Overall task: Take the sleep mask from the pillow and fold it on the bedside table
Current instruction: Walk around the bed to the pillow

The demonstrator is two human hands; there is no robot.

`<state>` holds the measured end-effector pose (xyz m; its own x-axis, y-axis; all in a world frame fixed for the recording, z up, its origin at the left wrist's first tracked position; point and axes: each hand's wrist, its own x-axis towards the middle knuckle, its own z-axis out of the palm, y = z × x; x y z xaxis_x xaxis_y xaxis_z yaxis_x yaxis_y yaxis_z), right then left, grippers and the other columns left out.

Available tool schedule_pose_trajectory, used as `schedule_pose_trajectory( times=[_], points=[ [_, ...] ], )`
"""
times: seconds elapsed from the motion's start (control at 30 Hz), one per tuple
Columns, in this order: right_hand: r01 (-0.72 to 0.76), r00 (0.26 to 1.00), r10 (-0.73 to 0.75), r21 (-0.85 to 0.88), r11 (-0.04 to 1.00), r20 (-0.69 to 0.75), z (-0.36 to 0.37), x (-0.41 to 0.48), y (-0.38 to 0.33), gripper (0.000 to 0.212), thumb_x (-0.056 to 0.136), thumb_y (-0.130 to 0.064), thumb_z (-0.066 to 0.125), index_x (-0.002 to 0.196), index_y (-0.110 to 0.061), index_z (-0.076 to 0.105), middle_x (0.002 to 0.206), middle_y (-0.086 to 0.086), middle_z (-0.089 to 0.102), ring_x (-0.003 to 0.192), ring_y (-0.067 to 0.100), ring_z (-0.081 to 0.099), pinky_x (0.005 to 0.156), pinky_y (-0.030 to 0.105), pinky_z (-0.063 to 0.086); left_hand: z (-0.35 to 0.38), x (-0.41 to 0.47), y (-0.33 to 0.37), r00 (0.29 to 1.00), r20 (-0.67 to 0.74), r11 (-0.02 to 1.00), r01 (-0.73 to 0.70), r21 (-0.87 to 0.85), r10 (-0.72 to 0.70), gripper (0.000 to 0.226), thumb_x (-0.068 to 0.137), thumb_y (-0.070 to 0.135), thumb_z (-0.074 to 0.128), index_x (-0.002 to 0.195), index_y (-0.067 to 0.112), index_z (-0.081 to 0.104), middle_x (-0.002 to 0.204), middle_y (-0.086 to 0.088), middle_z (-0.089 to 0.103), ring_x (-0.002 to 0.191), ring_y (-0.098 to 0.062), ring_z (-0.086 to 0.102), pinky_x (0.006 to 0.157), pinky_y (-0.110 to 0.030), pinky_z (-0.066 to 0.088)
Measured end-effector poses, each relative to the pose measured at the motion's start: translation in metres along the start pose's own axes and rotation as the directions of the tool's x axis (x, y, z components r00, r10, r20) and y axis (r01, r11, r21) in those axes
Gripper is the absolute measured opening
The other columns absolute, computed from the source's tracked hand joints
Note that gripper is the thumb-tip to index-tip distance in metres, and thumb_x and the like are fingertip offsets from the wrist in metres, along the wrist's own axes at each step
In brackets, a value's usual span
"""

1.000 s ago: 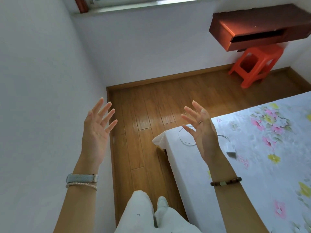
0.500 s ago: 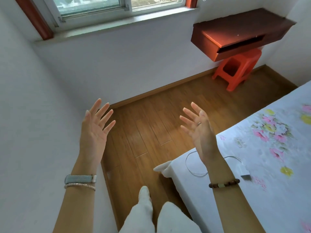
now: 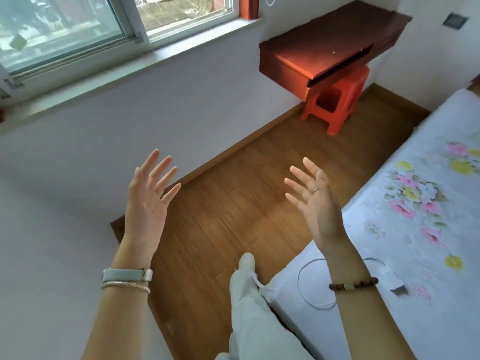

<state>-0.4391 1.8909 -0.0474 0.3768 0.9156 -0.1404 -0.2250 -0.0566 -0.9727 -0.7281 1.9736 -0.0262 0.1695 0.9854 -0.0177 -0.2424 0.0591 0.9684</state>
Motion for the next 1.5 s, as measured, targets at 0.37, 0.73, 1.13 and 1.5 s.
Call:
schedule_pose_trajectory(
  times=[0.37, 0.73, 1.13, 1.5],
  points=[
    [0.058, 0.983, -0.044, 0.075, 0.996, -0.177, -0.030, 0.180, -0.032, 0.048, 0.097, -0.054, 0.034, 0.139, -0.039, 0.049, 0.135, -0.013, 0.063, 0.124, 0.012, 0.062, 0.102, 0.038, 0.049, 0.111, 0.228, -0.001, 0.979, 0.197, 0.998, 0.042, 0.049, -0.051, 0.057, 0.097, 0.047, 0.022, 0.147, 0.024, 0.040, 0.151, -0.004, 0.047, 0.135, -0.022, 0.049, 0.115, -0.050, 0.033],
    [0.139, 0.873, -0.064, 0.121, 0.983, -0.483, -0.117, 0.257, -0.078, 0.042, 0.095, -0.049, 0.036, 0.132, -0.041, 0.054, 0.136, -0.005, 0.062, 0.123, 0.014, 0.063, 0.104, 0.042, 0.047, 0.252, 0.365, -0.038, 0.894, 0.435, 0.994, 0.093, 0.058, -0.109, 0.056, 0.096, 0.051, 0.026, 0.145, 0.027, 0.042, 0.149, 0.000, 0.050, 0.134, -0.020, 0.051, 0.114, -0.048, 0.036],
    [0.229, 0.678, -0.120, 0.054, 0.972, -0.725, -0.226, 0.357, -0.125, 0.038, 0.098, -0.047, 0.036, 0.130, -0.041, 0.054, 0.134, -0.010, 0.063, 0.120, 0.011, 0.064, 0.103, 0.039, 0.048, 0.453, 0.503, -0.086, 0.672, 0.728, 0.986, 0.161, 0.036, -0.136, 0.055, 0.098, 0.051, 0.028, 0.146, 0.029, 0.042, 0.149, 0.001, 0.050, 0.134, -0.016, 0.051, 0.112, -0.048, 0.037],
    [0.276, 0.535, -0.128, 0.030, 0.961, -0.835, -0.314, 0.434, -0.166, 0.048, 0.092, -0.051, 0.039, 0.137, -0.038, 0.050, 0.140, -0.005, 0.060, 0.125, 0.014, 0.061, 0.104, 0.040, 0.048, 0.605, 0.586, -0.115, 0.509, 0.846, 0.980, 0.185, 0.070, -0.157, 0.059, 0.097, 0.049, 0.027, 0.149, 0.025, 0.037, 0.152, -0.002, 0.047, 0.136, -0.020, 0.049, 0.114, -0.051, 0.035]
  ],
)
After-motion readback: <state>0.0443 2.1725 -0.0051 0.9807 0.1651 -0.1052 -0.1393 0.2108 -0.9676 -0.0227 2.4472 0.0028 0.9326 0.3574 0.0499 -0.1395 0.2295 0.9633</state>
